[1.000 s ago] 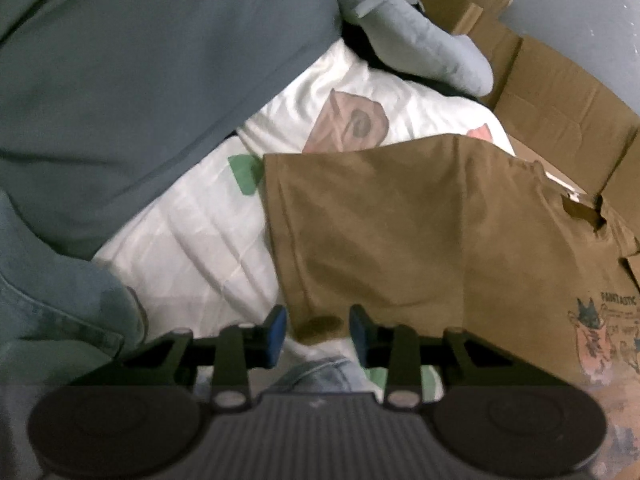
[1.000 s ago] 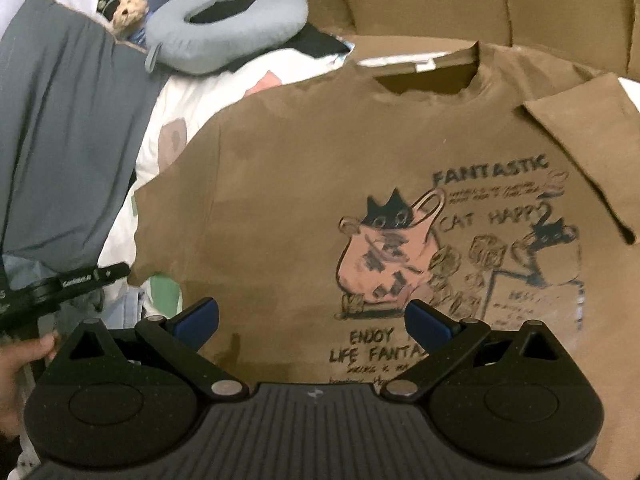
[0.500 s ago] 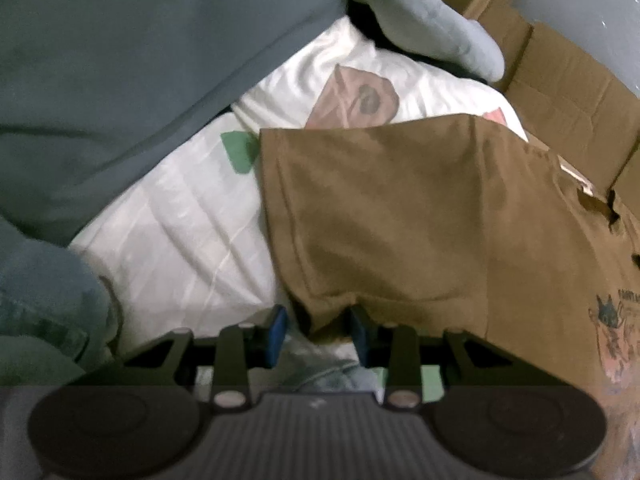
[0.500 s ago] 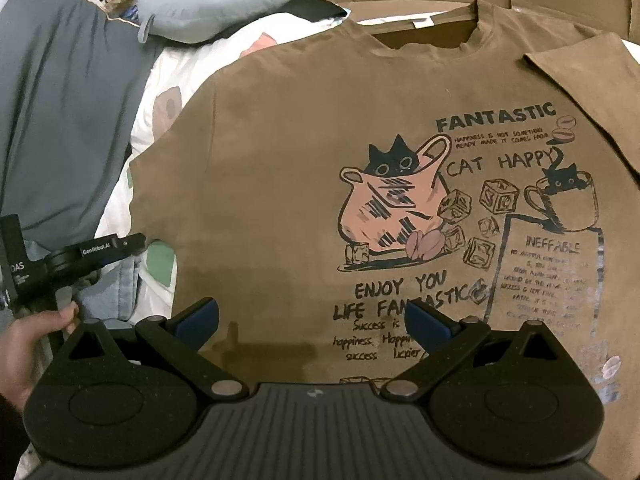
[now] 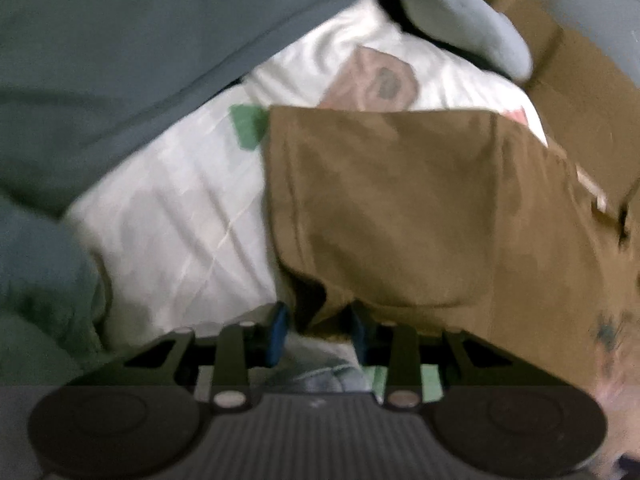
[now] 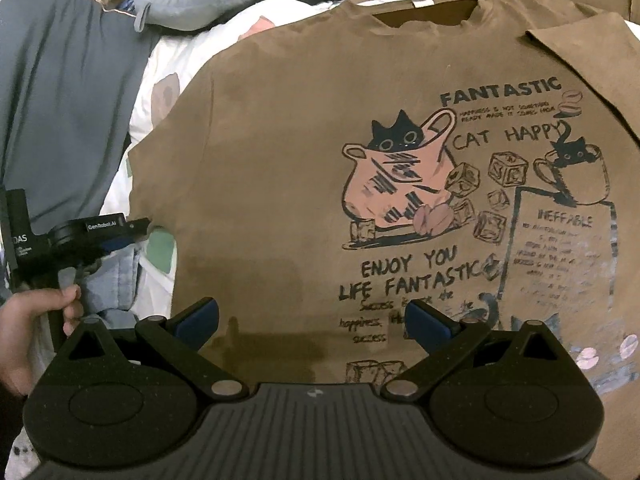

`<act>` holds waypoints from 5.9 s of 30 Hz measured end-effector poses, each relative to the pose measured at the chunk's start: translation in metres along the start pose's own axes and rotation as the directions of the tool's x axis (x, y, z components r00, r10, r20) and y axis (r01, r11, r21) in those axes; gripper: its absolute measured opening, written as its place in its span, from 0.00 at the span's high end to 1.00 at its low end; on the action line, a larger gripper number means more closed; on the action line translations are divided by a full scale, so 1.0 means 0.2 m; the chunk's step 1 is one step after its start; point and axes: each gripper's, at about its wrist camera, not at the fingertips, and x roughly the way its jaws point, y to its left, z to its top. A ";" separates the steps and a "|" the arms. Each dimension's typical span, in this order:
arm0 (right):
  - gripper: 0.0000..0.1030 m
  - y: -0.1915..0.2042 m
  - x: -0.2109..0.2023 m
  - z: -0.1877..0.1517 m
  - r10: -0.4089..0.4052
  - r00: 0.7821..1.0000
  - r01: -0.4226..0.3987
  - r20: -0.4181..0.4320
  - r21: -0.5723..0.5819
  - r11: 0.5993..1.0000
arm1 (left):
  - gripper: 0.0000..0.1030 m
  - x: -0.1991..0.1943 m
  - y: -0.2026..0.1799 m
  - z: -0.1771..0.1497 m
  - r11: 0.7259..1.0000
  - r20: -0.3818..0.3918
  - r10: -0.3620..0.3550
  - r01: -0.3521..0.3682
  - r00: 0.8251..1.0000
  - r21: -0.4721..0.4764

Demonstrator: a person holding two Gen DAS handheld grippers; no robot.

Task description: Fold clothes

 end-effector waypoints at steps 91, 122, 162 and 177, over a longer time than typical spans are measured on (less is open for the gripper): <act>0.58 0.23 0.32 0.07 0.075 0.995 -0.074 0.060 -0.016 0.997 | 0.62 -0.16 -0.16 -0.22 0.932 -0.049 -0.331 0.335 0.942 0.138; 0.99 0.37 0.37 0.21 0.023 0.999 -0.009 0.033 -0.367 0.930 | 0.92 -0.01 -0.24 -0.24 0.936 -0.036 -0.221 0.222 0.975 0.274; 0.62 0.11 0.19 0.02 -0.008 1.000 0.013 0.026 -0.179 0.984 | 0.65 -0.18 -0.05 0.04 0.984 0.031 -0.163 0.161 0.986 0.070; 0.62 0.16 0.19 -0.01 0.004 0.999 0.004 0.040 -0.212 0.977 | 0.94 -0.02 -0.06 -0.02 0.971 0.056 -0.238 0.237 0.970 0.020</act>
